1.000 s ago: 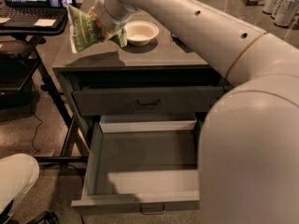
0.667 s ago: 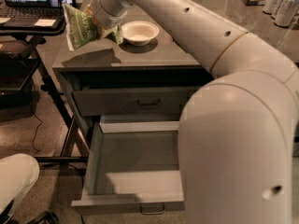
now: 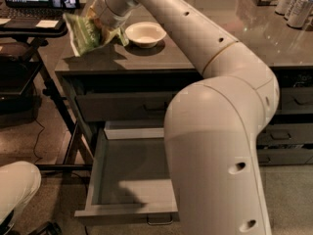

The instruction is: Pick green jalapeno chip bag from middle drawer and place on counter

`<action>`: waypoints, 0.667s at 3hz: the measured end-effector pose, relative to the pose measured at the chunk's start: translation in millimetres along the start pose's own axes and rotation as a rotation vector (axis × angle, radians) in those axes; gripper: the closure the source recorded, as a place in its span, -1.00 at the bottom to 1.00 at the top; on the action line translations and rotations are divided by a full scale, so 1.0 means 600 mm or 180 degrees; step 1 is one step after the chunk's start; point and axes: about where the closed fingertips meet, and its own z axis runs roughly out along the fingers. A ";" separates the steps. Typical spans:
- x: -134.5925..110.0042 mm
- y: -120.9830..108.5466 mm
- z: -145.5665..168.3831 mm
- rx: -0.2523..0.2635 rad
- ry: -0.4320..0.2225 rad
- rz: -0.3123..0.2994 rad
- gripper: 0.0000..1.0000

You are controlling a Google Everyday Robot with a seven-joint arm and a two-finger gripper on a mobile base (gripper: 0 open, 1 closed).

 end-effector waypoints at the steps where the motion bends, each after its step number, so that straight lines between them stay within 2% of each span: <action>1: 0.006 0.003 0.008 -0.0023 -0.0037 -0.0004 -1.00; 2: 0.007 0.003 0.007 -0.0027 -0.0038 0.0003 -1.00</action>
Offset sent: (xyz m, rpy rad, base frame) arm 0.0056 -0.0108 0.0050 -0.0005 0.0136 -0.0055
